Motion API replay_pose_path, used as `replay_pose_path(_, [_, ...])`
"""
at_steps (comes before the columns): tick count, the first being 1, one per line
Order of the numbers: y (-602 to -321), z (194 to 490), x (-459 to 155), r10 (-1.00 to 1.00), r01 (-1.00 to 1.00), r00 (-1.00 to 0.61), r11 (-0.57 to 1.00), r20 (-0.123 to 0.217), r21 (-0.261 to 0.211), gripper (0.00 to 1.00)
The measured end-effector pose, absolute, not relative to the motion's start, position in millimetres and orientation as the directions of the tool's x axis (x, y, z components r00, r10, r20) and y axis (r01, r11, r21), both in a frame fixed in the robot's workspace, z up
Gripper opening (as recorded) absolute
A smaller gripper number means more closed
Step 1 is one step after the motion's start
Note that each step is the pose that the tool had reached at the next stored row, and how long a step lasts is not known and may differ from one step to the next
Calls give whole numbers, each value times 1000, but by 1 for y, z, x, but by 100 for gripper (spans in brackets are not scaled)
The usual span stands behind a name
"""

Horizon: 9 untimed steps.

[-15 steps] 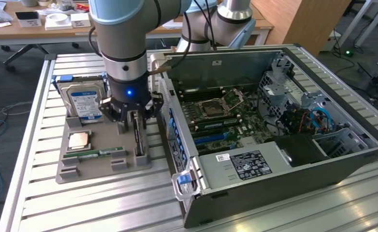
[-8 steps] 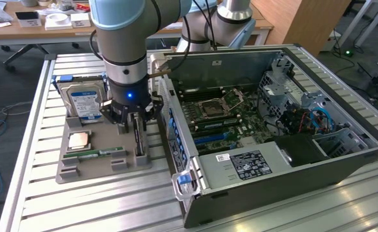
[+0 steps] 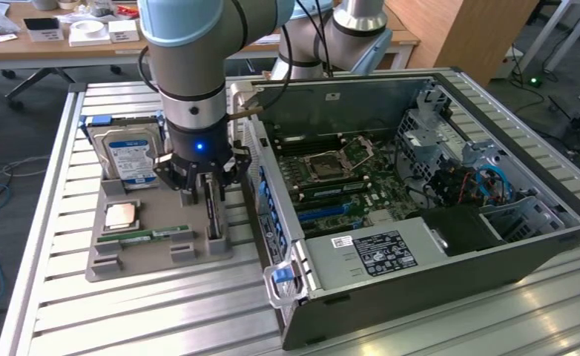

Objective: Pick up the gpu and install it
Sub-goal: 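Pick up the gpu and move the gpu toward the slot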

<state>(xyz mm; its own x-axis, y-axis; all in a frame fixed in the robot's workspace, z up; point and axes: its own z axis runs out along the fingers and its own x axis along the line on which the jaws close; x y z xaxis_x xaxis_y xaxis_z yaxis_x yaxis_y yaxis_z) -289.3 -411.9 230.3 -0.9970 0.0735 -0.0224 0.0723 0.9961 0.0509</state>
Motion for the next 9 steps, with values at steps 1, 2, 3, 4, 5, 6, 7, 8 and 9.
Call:
replay_pose_path(1, [-412, 230, -289, 74, 72, -997, 996, -22, 51, 49])
replay_pose_path(2, [-412, 230, -289, 74, 72, -997, 996, -22, 51, 49])
replay_pose_path(3, [-412, 230, -289, 74, 72, -997, 996, -22, 51, 49])
replay_pose_path(4, [-412, 230, -289, 74, 72, -997, 996, -22, 51, 49])
replay_pose_path(5, [-412, 230, -289, 74, 72, -997, 996, -22, 51, 49])
replay_pose_path(6, [-412, 230, -289, 74, 72, -997, 996, -22, 51, 49])
replay_pose_path(7, [-412, 230, -289, 74, 72, -997, 996, -22, 51, 49])
replay_pose_path(8, [-412, 230, -289, 74, 72, -997, 996, -22, 51, 49])
replay_pose_path(9, [-412, 230, -289, 74, 72, -997, 996, -22, 51, 49])
